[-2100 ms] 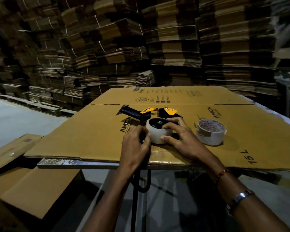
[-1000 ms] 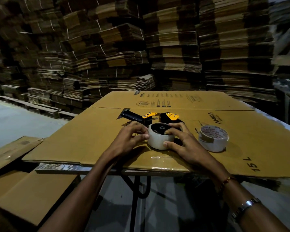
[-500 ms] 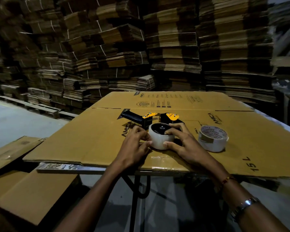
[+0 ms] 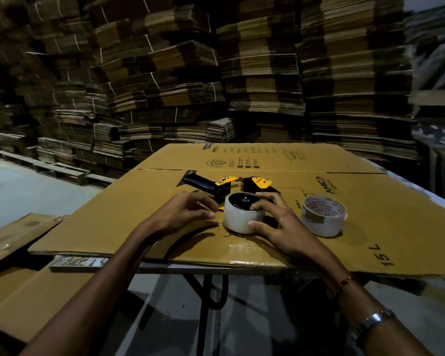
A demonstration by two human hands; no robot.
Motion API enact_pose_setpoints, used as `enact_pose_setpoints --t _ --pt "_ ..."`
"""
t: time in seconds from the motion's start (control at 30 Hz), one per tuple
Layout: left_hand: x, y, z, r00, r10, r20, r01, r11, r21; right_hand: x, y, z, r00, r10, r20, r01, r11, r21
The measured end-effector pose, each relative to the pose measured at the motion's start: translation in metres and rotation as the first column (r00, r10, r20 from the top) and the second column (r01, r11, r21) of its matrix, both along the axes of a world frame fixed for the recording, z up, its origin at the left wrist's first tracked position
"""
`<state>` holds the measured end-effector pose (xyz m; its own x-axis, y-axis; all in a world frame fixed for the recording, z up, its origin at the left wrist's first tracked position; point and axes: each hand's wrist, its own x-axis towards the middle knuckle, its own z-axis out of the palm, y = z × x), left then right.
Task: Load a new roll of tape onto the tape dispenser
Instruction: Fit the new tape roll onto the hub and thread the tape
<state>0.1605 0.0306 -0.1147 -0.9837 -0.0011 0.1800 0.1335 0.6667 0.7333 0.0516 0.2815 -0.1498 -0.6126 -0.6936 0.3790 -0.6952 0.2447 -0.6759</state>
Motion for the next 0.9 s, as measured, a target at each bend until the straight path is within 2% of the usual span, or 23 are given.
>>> enact_pose_setpoints --t 0.03,0.1,0.17,0.2,0.27,0.37,0.4,0.53,0.6,0.7,0.9 --pt "0.000 -0.001 0.002 0.994 0.062 -0.086 -0.061 0.998 0.009 0.000 0.000 0.000 1.000 0.003 0.013 -0.003 1.000 -0.012" --pt "-0.005 0.001 0.007 0.926 0.203 -0.318 -0.223 0.974 -0.028 0.000 0.000 0.000 0.999 0.017 0.044 -0.014 0.998 -0.058" --pt "-0.021 0.001 0.012 0.871 0.205 -0.447 -0.302 0.940 -0.158 0.000 0.001 0.000 0.998 0.014 0.064 -0.008 0.995 -0.097" --pt "-0.031 0.003 0.014 0.885 0.180 -0.429 -0.317 0.908 -0.273 0.000 0.001 0.000 0.998 0.003 0.067 0.004 0.994 -0.110" --pt "-0.047 0.003 0.014 0.943 0.185 -0.277 -0.304 0.817 -0.490 0.000 0.002 -0.001 0.998 -0.041 0.047 0.046 0.992 -0.118" --pt "-0.058 0.003 0.005 0.974 0.212 -0.081 -0.213 0.728 -0.651 0.000 0.004 -0.002 0.991 -0.129 -0.018 0.126 0.986 -0.111" --pt "-0.057 0.002 0.001 0.976 0.209 -0.067 -0.199 0.711 -0.674 0.001 0.005 -0.003 0.988 -0.153 -0.027 0.149 0.982 -0.120" --pt "-0.040 0.002 -0.004 0.959 0.206 -0.192 -0.280 0.627 -0.727 0.002 0.006 -0.002 0.958 -0.269 -0.099 0.255 0.957 -0.136" --pt "-0.025 0.010 0.003 0.957 0.211 -0.197 -0.287 0.607 -0.741 0.002 0.006 -0.001 0.951 -0.290 -0.104 0.276 0.952 -0.129" --pt "0.001 0.028 0.012 0.961 0.223 -0.165 -0.269 0.609 -0.746 0.003 0.005 0.000 0.939 -0.318 -0.127 0.307 0.947 -0.098" --pt "0.036 0.078 0.018 0.964 0.219 -0.149 -0.264 0.751 -0.605 0.007 0.002 0.005 0.914 -0.343 -0.216 0.338 0.939 -0.061"
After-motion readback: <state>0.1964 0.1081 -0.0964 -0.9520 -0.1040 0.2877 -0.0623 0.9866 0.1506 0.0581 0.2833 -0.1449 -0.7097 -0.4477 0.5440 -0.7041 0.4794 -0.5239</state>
